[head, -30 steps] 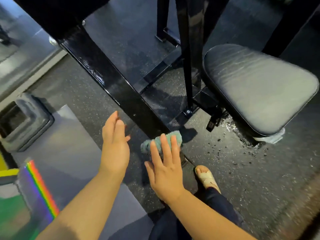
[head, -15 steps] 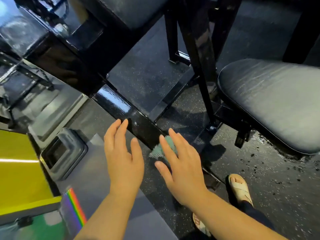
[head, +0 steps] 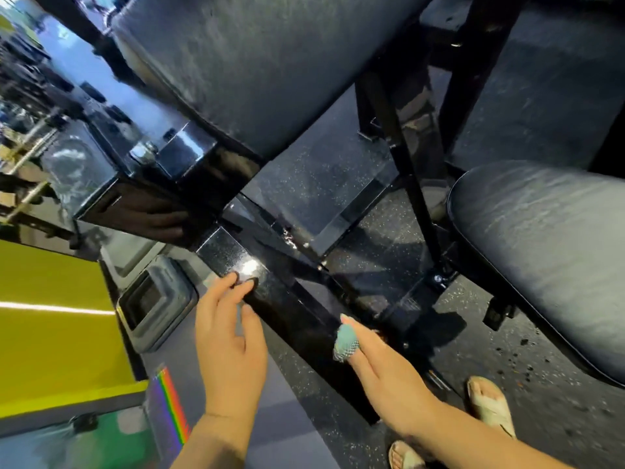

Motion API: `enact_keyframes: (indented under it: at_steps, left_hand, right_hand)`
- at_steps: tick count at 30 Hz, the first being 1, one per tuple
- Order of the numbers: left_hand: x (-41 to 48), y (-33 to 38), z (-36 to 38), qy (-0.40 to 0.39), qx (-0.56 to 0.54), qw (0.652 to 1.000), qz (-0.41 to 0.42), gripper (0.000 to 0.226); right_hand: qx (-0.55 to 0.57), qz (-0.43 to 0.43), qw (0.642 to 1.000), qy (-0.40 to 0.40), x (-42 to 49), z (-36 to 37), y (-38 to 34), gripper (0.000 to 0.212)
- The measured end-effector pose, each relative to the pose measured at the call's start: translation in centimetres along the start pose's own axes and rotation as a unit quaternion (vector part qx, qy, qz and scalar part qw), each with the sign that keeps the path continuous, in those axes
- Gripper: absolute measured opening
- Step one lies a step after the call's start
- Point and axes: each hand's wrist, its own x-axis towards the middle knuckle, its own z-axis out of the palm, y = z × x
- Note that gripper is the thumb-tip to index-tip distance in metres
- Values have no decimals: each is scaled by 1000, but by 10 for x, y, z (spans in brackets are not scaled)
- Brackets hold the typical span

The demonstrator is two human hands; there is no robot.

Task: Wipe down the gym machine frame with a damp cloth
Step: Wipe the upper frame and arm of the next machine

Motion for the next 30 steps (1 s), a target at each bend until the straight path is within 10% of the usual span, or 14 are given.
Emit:
enact_keyframes:
  at_steps: [8, 17, 23, 30]
  left_hand:
    - [9, 8, 6, 34, -8, 999, -38, 37]
    - [-48, 16, 31, -55, 148, 977, 144, 30]
    - [-59, 28, 72, -126, 191, 928, 293, 29]
    - [-61, 26, 88, -120, 254, 894, 349, 27]
  right_hand:
    - [101, -79, 992, -11, 122, -9, -118, 49]
    - [203, 82, 972, -85, -13, -4, 44, 40]
    - [198, -7, 980, -12, 5, 27, 71, 48]
    - [304, 251, 917, -68, 19, 29, 200, 46]
